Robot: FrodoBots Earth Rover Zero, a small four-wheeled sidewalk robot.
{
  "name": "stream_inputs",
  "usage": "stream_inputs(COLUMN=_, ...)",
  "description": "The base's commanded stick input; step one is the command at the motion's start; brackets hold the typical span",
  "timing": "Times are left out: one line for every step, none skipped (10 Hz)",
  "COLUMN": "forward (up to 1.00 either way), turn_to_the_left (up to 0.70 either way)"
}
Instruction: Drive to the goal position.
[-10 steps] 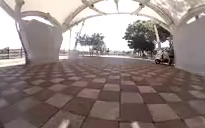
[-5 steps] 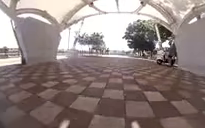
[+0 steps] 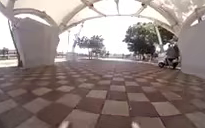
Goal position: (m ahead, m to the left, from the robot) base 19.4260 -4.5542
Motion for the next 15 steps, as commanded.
stream_inputs(forward=0.70, turn_to_the_left=0.00)
stream_inputs(forward=0.70, turn_to_the_left=0.00)
stream_inputs(forward=0.70, turn_to_the_left=0.00)
stream_inputs(forward=0.70, turn_to_the_left=0.00)
stream_inputs(forward=0.70, turn_to_the_left=0.00)
stream_inputs(forward=0.70, turn_to_the_left=0.00)
stream_inputs(forward=0.70, turn_to_the_left=0.00)
stream_inputs(forward=0.70, turn_to_the_left=0.00)
stream_inputs(forward=0.70, turn_to_the_left=0.00)
stream_inputs(forward=0.70, turn_to_the_left=0.00)
stream_inputs(forward=0.70, turn_to_the_left=0.00)
stream_inputs(forward=0.70, turn_to_the_left=0.00)
stream_inputs(forward=0.70, turn_to_the_left=0.00)
stream_inputs(forward=0.70, turn_to_the_left=0.00)
stream_inputs(forward=0.70, turn_to_the_left=0.00)
